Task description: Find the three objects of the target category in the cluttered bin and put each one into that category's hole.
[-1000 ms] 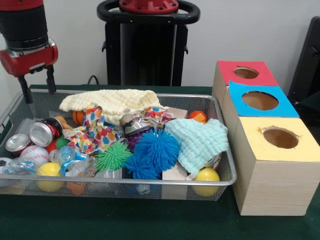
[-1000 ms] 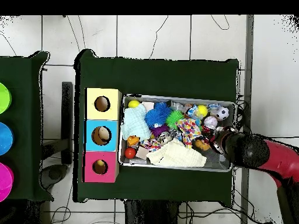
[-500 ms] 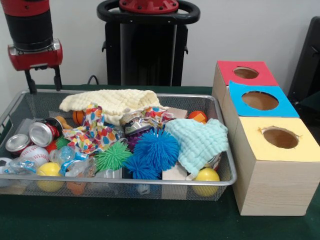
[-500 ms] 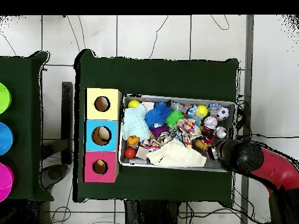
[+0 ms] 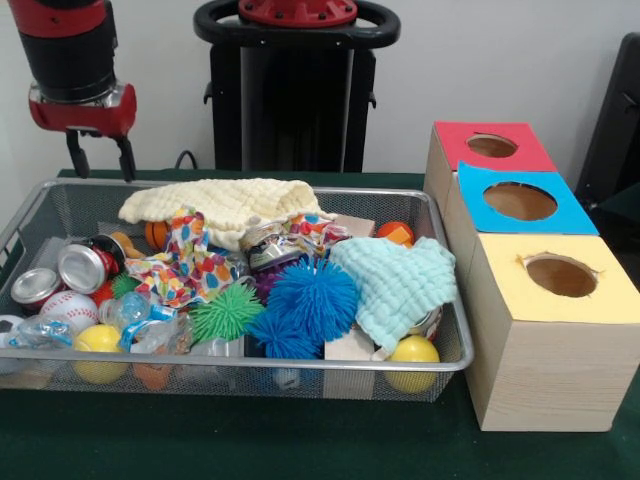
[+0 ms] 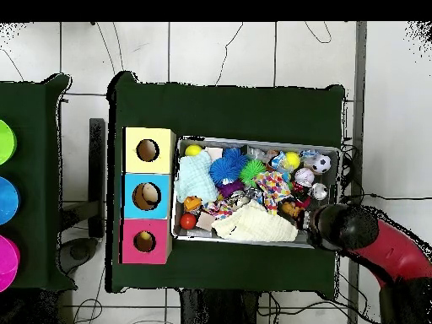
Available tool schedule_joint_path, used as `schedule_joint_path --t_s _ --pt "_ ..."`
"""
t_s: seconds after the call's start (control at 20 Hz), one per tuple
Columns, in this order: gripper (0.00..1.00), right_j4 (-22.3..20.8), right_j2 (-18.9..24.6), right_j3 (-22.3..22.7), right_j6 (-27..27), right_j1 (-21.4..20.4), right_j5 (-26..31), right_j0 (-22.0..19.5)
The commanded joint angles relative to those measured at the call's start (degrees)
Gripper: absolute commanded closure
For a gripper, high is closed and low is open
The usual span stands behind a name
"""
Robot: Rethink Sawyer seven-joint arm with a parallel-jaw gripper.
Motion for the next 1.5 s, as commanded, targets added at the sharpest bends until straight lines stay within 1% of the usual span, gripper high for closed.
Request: schedule_joint_path --t_s 0.05,0.2,0.25,0.35,0.4,0.45,0.5,0.7,0.9,1.0,1.2,1.3,1.5 --pt "0.0 5.4 -1.5 -2.9 18.1 6.5 -3.4 2.1" --pt "0.0 5.5 -0.4 -2.7 18.2 7.5 -6.0 2.4" --pt "0.0 5.9 0.5 -3.0 18.1 8.9 -7.4 2.3" --pt "0.0 6.1 1.5 -3.3 17.5 10.4 -9.3 1.9" --pt "0.0 6.0 1.8 -2.4 17.1 10.3 -10.6 1.7" --pt "0.0 6.0 2.3 -2.7 16.3 10.8 -10.9 1.5" --pt "0.0 5.8 2.4 -1.3 16.2 10.5 -12.3 1.4" --pt "0.0 6.1 2.7 -1.4 15.2 10.9 -12.4 1.8" --pt "0.0 5.6 2.2 -3.8 13.2 10.9 -10.0 2.3" --pt "0.0 5.3 2.2 -4.6 12.8 11.6 -10.1 2.4" --pt "0.0 4.0 1.1 -4.1 12.8 12.1 -11.8 2.9" --pt "0.0 3.3 1.4 -4.6 12.1 13.0 -13.3 2.8" --pt "0.0 2.4 0.1 -5.1 11.5 12.4 -12.2 3.4"
